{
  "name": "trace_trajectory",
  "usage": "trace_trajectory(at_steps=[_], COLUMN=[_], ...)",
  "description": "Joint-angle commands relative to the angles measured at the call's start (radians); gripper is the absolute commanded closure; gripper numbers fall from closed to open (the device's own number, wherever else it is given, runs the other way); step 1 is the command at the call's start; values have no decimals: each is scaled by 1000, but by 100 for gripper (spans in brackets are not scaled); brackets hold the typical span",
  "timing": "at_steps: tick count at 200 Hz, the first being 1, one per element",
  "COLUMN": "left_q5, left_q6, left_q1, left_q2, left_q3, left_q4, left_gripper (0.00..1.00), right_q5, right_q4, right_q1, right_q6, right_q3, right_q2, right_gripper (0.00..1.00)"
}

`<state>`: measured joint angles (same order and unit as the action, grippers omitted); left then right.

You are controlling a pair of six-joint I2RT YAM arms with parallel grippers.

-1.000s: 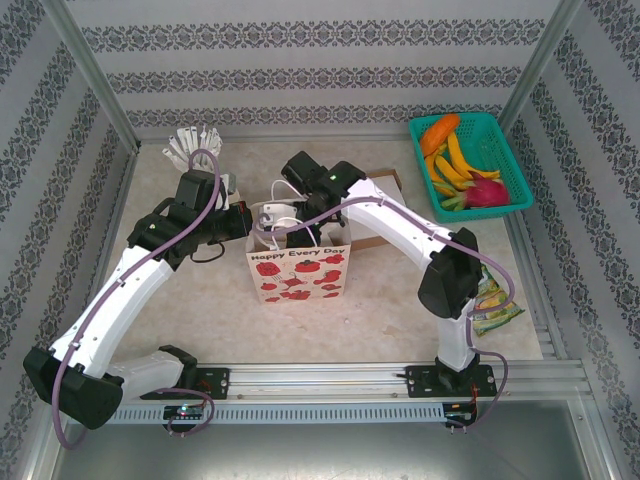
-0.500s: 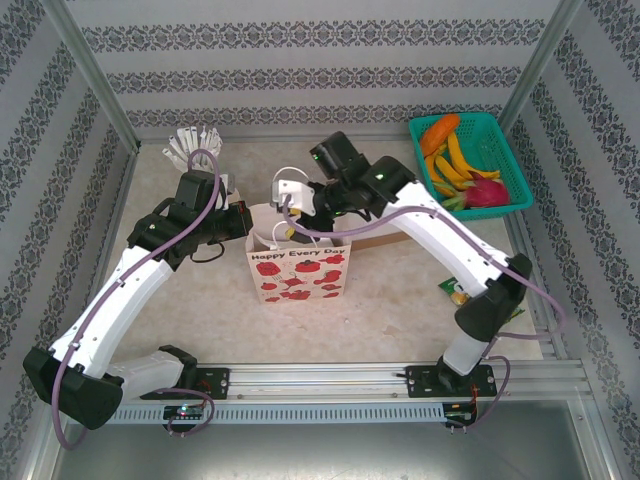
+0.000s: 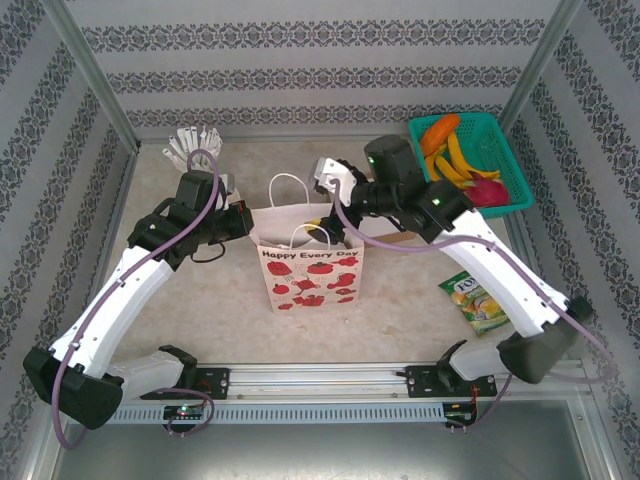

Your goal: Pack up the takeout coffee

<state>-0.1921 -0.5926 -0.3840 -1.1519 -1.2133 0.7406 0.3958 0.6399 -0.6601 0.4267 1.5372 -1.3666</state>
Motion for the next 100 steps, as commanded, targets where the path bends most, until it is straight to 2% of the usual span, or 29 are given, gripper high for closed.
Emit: trace_trajectory(at_steps=[1,16,51,63,100], left_q5=[-39,-80,-86,-74,-37], left_q6=[-13,-11,-8,-8,-18], left_q1=[4,3,0,2,1], left_q2=[-15,-27,-32,-30,-14], left_q3=[5,3,-5,-3,1], left_q4=[-47,-70,-77,-72,-75], left_gripper=[100,100,100,100,100], right_q5=[-189,-278,-220,-236,-389], right_q4=[-139,-117,-178,-204,-249], right_q1=[7,3,-17,-28,-23], right_q6=[-167,-195,-110,-99,-219], right_q3=[-29,-34,-136,-152,-132], right_q2=[51,44,67,70,85], right_gripper=[2,2,2,2,2])
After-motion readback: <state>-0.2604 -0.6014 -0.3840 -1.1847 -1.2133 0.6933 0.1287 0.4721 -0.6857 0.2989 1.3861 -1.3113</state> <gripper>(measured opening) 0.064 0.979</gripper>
